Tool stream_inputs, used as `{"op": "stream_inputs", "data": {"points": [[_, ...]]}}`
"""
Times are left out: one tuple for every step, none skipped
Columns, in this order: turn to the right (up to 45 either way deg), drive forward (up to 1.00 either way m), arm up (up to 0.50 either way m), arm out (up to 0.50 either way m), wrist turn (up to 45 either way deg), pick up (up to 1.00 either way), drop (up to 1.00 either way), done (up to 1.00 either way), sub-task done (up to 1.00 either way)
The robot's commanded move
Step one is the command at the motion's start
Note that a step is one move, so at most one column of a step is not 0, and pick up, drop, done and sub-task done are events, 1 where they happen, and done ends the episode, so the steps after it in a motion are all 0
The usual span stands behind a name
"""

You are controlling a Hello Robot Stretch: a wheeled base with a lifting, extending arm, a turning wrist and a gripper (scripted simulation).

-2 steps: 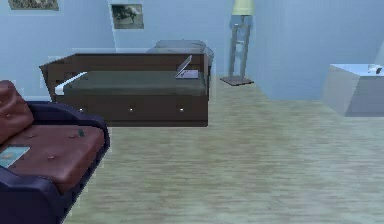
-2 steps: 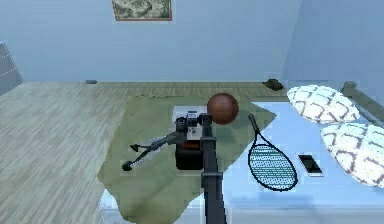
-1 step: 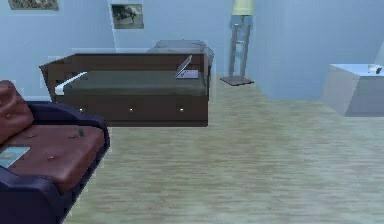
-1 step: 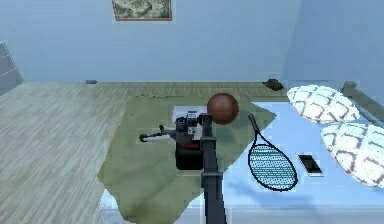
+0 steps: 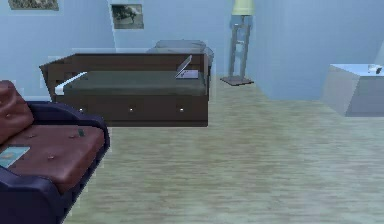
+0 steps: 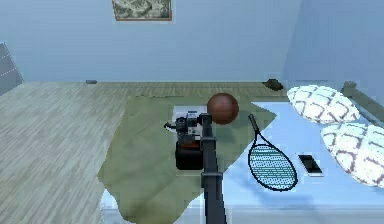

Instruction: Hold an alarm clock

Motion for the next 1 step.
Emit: {"op": "stream_inputs", "data": {"points": [[0.0, 0.00, -0.30, 0.00, 0.0, 0.00, 0.00, 0.00, 0.00]]}}
